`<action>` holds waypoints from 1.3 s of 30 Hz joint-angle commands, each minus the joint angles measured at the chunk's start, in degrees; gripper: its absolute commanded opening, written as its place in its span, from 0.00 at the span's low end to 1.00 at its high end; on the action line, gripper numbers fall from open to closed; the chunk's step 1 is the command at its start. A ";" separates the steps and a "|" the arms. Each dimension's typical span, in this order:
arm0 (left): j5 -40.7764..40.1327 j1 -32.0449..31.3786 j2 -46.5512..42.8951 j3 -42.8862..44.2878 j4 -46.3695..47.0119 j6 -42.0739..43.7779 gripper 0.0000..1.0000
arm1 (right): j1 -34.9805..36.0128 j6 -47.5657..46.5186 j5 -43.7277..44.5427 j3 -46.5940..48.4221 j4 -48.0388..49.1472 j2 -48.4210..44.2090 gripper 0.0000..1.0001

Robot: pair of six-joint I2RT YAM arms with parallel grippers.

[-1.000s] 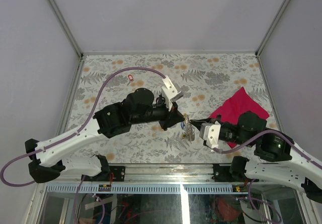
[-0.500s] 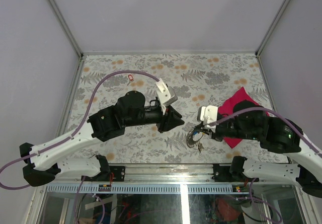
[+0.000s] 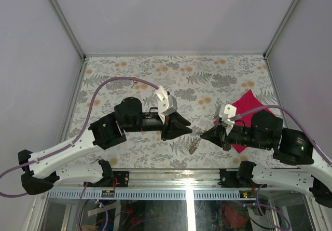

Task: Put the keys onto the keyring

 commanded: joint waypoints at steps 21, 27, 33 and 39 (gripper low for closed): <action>3.70 -0.05 -4.69 -3.23 17.16 -0.54 0.28 | 0.43 12.21 1.35 -30.55 60.28 -18.66 0.00; 4.75 -0.01 -6.03 -4.32 19.93 -2.08 0.28 | 0.45 12.64 0.38 -35.60 72.56 -18.15 0.00; 5.09 -0.06 -6.52 -4.52 19.99 -2.14 0.28 | 0.46 12.67 -0.53 -37.98 81.44 -16.84 0.00; 4.81 -0.04 -6.49 -4.60 20.01 -2.13 0.28 | 0.42 13.02 -2.00 -37.90 83.54 -15.81 0.00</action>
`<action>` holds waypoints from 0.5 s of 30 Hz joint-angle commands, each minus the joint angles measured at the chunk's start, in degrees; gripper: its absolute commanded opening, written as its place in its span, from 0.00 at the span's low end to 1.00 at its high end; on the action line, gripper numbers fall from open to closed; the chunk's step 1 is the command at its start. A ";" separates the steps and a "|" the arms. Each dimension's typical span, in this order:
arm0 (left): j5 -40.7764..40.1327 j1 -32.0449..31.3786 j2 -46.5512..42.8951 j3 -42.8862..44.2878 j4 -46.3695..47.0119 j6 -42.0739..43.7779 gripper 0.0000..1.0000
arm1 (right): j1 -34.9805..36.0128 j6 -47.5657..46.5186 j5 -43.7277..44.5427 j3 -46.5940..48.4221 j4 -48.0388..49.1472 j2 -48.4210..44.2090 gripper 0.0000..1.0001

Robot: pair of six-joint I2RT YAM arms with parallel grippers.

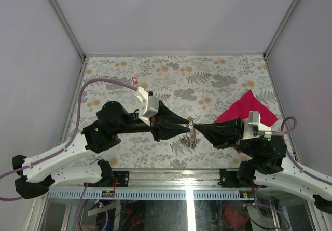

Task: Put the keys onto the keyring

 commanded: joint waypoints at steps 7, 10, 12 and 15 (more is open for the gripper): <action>2.01 -0.07 0.40 0.31 4.89 -0.44 0.28 | 0.44 0.78 -2.24 0.90 7.96 0.86 0.00; 2.71 -0.07 0.71 0.59 5.21 -0.56 0.28 | 0.45 0.71 -2.55 0.94 7.62 0.88 0.00; 2.90 -0.03 0.92 0.70 5.33 -0.56 0.28 | 0.49 0.70 -2.80 0.95 7.61 0.98 0.00; 3.17 -0.02 1.25 0.94 5.35 -0.58 0.28 | 0.46 0.59 -3.19 1.20 7.24 1.25 0.00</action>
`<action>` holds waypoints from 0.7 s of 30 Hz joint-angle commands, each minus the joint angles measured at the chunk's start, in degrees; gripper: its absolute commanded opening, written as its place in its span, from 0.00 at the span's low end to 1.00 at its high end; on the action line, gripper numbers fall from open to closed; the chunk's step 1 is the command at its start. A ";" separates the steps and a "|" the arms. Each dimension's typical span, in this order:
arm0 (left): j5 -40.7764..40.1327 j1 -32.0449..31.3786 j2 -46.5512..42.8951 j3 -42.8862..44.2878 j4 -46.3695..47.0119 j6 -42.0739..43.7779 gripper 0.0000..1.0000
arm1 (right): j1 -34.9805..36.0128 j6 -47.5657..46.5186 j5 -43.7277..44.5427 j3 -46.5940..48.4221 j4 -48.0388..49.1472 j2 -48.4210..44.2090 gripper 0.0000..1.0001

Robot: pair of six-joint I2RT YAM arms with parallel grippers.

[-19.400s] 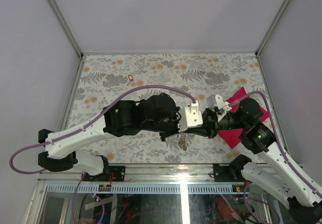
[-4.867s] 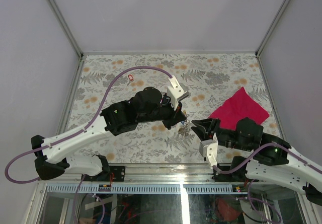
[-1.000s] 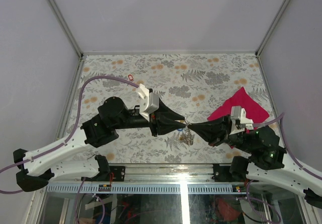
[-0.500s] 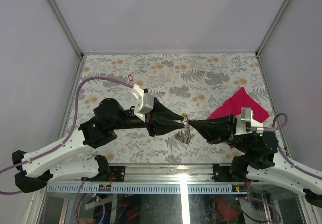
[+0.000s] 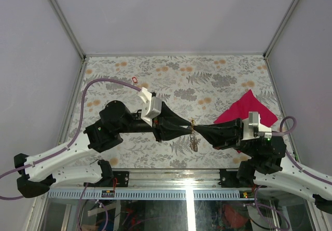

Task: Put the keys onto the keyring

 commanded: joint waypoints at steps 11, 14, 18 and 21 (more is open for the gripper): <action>2.37 -0.02 0.64 1.58 4.37 -0.37 0.20 | 0.42 -0.02 -0.94 1.40 3.88 0.82 0.00; 2.49 -0.05 0.60 1.63 4.43 -0.28 0.16 | 0.42 -0.02 -0.97 1.49 3.67 0.89 0.00; 2.89 -0.09 0.84 1.83 4.38 -0.28 0.03 | 0.48 -0.02 -0.92 1.45 3.40 0.83 0.00; 3.38 -0.06 0.85 1.93 4.43 -0.43 0.00 | 0.42 -0.03 -0.88 1.36 3.24 0.57 0.00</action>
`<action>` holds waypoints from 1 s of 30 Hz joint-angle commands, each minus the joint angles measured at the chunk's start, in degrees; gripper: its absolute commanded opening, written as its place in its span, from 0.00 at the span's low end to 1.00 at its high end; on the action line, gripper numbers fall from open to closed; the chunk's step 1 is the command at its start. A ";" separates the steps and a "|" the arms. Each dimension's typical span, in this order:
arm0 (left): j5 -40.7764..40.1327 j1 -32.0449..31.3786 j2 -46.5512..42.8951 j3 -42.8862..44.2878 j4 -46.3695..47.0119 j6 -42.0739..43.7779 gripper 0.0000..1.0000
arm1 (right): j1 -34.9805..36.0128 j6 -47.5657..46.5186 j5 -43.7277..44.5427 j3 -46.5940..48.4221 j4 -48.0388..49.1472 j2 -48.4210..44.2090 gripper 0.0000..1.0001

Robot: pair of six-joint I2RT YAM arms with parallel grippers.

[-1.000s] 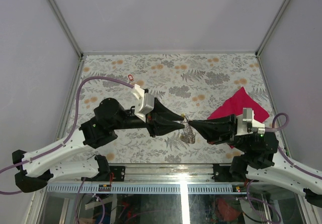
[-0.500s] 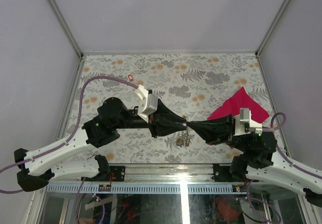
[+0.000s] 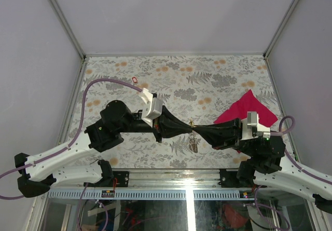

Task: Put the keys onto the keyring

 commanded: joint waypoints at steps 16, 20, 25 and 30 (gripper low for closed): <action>-0.86 -0.03 0.98 5.86 -7.68 1.13 0.00 | 0.43 -8.38 -1.86 8.74 -17.54 -4.93 0.25; -0.48 -0.08 2.03 6.74 -10.14 1.56 0.00 | 0.42 -11.00 -2.08 12.03 -26.12 -6.04 0.27; 0.92 -0.08 5.01 10.69 -17.01 3.13 0.00 | 0.42 -15.60 -4.17 20.12 -43.66 -2.82 0.28; 1.93 -0.05 9.49 16.14 -28.84 6.43 0.00 | 0.47 -17.44 -4.24 29.51 -60.27 2.98 0.33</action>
